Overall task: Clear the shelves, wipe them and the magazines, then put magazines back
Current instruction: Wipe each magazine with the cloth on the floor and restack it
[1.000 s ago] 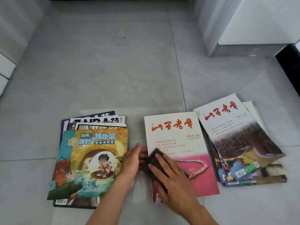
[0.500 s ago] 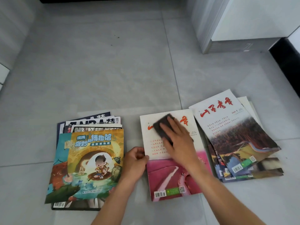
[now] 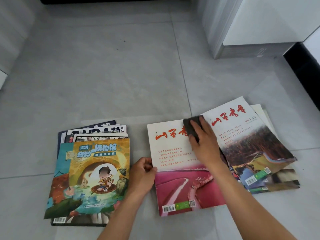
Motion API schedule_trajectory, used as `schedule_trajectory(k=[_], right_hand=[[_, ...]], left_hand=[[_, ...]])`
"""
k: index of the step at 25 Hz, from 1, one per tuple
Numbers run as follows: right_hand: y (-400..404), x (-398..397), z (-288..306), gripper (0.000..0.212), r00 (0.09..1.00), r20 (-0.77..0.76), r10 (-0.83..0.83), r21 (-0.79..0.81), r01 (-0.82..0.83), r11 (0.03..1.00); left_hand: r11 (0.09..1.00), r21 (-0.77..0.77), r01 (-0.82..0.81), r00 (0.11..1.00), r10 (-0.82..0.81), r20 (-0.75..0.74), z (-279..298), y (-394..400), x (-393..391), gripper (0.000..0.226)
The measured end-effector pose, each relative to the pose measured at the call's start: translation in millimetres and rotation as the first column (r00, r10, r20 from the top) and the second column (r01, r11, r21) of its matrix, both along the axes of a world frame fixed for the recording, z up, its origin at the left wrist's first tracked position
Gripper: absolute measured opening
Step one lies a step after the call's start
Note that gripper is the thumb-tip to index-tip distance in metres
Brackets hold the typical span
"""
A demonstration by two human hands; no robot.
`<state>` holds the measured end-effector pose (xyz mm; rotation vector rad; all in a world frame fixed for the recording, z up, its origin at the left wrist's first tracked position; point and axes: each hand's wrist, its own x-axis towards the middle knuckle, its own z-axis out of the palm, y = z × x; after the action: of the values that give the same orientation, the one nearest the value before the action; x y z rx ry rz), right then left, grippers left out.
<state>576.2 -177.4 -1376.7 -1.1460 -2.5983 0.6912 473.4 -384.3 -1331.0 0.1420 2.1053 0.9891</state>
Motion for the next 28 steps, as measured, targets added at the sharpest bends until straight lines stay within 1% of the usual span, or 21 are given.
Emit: schedule_trajectory(k=[2,3,5,8,10,12,13,14,15,16,17,18,19,20,21,22,23,25,27,28], right_hand=[[15,-12,-1,0.055,1.0,0.007,-0.023,-0.059,0.024,0.998],[8,-3,-4,0.055,1.0,-0.004,0.002,-0.043,-0.002,0.999],[-27,40,-4,0.056,0.999,-0.031,0.026,0.004,-0.026,1.0],[-94,118,-5,0.061,0.999,0.028,0.031,0.019,-0.031,0.999],[-128,139,-2,0.067,0.995,0.04,0.094,0.03,-0.095,0.995],[-145,126,-1,0.063,0.98,0.03,0.195,-0.001,-0.195,0.981],[-148,108,3,0.059,0.974,0.008,0.226,-0.046,-0.226,0.973],[-149,85,10,0.056,0.974,-0.046,0.221,-0.13,-0.225,0.966],[-148,60,18,0.053,0.976,-0.117,0.181,-0.273,-0.207,0.939],[-146,35,30,0.049,0.974,-0.207,0.096,-0.446,-0.181,0.876],[-143,13,44,0.046,0.951,-0.309,-0.03,-0.593,-0.168,0.787],[-139,-4,57,0.044,0.914,-0.379,-0.145,-0.671,-0.164,0.723],[-134,-17,67,0.043,0.888,-0.417,-0.195,-0.677,-0.16,0.718],[-131,-24,74,0.045,0.893,-0.406,-0.192,-0.641,-0.129,0.757],[-127,-27,78,0.049,0.923,-0.353,-0.157,-0.569,-0.078,0.819],[-125,-26,80,0.052,0.958,-0.258,-0.122,-0.49,-0.021,0.872],[-122,-22,79,0.055,0.984,-0.146,-0.103,-0.425,0.031,0.904],[-122,-8,77,0.059,0.997,0.041,-0.069,-0.37,0.079,0.926],[-126,0,73,0.056,0.99,0.142,-0.005,-0.326,0.051,0.944],[-127,1,71,0.053,0.986,0.164,0.019,-0.288,0.03,0.957]], left_hand=[[1.0,-0.012,0.016,1.0,-0.016,-0.006,1,0,0,0.014],[1.0,-0.016,0.019,1.0,-0.019,-0.008,1,0,0,0.013],[1.0,-0.016,0.011,1.0,-0.011,-0.014,-1,0,-1,0.014],[1.0,-0.012,0.009,1.0,-0.009,-0.008,-3,3,-1,0.016],[1.0,-0.003,0.015,1.0,-0.015,-0.018,-1,2,-1,0.015],[0.999,0.033,0.03,0.999,-0.03,-0.012,2,-1,-2,0.014],[0.997,0.076,0.032,0.999,-0.033,0.011,4,-1,-4,0.013],[0.99,0.137,0.021,0.998,-0.028,0.051,9,-2,-5,0.011],[0.979,0.202,0.001,0.995,-0.022,0.102,15,-2,-6,0.008],[0.967,0.253,-0.022,0.989,-0.016,0.147,22,-2,-5,0.006],[0.956,0.289,-0.05,0.982,-0.005,0.187,28,-3,-4,0.009],[0.944,0.319,-0.081,0.973,0.005,0.232,32,-5,-2,0.014],[0.93,0.35,-0.11,0.961,0.009,0.278,35,-6,1,0.021],[0.921,0.369,-0.12,0.951,0.0,0.31,35,-7,3,0.028],[0.921,0.374,-0.107,0.944,-0.024,0.328,34,-8,5,0.034],[0.926,0.37,-0.071,0.939,-0.063,0.337,34,-8,7,0.039],[0.932,0.362,-0.031,0.931,-0.106,0.351,33,-7,13,0.041],[0.945,0.326,0.04,0.907,-0.172,0.385,31,-9,25,0.045],[0.953,0.298,0.059,0.888,-0.186,0.419,26,-14,34,0.049],[0.955,0.293,0.037,0.884,-0.168,0.437,22,-16,37,0.051]])
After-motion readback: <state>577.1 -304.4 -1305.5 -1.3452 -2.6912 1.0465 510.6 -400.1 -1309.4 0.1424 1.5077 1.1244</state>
